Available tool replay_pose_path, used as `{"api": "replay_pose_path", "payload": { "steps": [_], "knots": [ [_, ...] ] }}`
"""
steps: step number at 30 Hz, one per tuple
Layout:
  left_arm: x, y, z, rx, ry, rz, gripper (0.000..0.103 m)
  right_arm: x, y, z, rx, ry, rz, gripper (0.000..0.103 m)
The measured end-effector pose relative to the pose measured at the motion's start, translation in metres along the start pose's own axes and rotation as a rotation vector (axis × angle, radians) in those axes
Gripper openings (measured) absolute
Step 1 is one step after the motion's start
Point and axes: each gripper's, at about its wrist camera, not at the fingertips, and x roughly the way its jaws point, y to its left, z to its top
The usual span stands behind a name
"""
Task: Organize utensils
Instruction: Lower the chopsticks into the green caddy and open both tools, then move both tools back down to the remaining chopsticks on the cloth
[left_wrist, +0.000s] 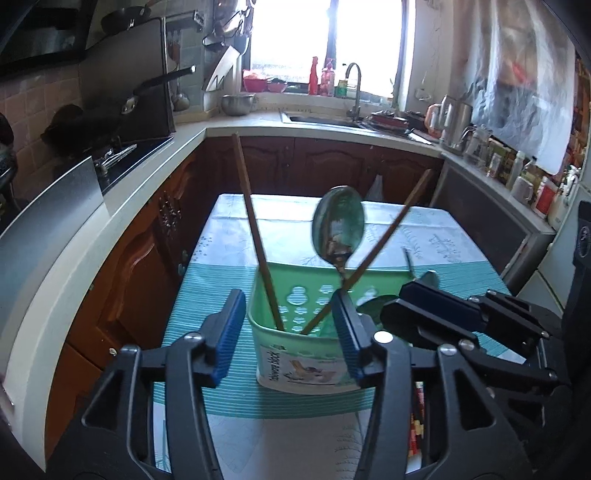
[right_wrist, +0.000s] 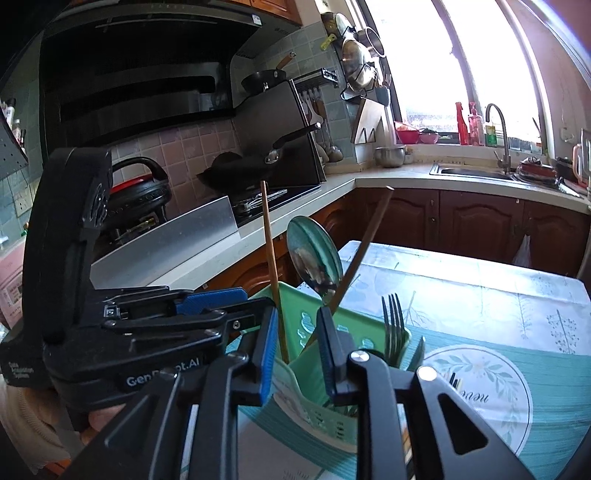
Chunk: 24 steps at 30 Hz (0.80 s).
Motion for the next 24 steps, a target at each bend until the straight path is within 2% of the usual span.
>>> {"api": "replay_pose_path", "payload": {
  "steps": [7,12,18,20,22,24],
  "knots": [
    [-0.032,-0.022,-0.011,0.021,-0.022,-0.045,0.049,-0.021,-0.004,-0.005,0.027,0.012,0.015,0.022],
    [-0.046,-0.040,-0.023,0.024,-0.004,-0.089,0.049,-0.039,-0.005,-0.013,0.034,0.038,0.008,0.022],
    [-0.056,-0.064,-0.039,0.048,-0.003,-0.105,0.050,-0.058,-0.016,-0.022,0.066,0.077,0.009,0.022],
    [-0.056,-0.072,-0.044,0.051,0.007,-0.126,0.050,-0.064,-0.022,-0.028,0.077,0.092,-0.002,0.026],
    [-0.055,-0.080,-0.050,0.050,0.019,-0.135,0.050,-0.069,-0.027,-0.030,0.089,0.094,-0.016,0.038],
    [-0.048,-0.080,-0.051,0.056,0.037,-0.146,0.050,-0.075,-0.035,-0.035,0.105,0.092,-0.036,0.040]
  ]
}}
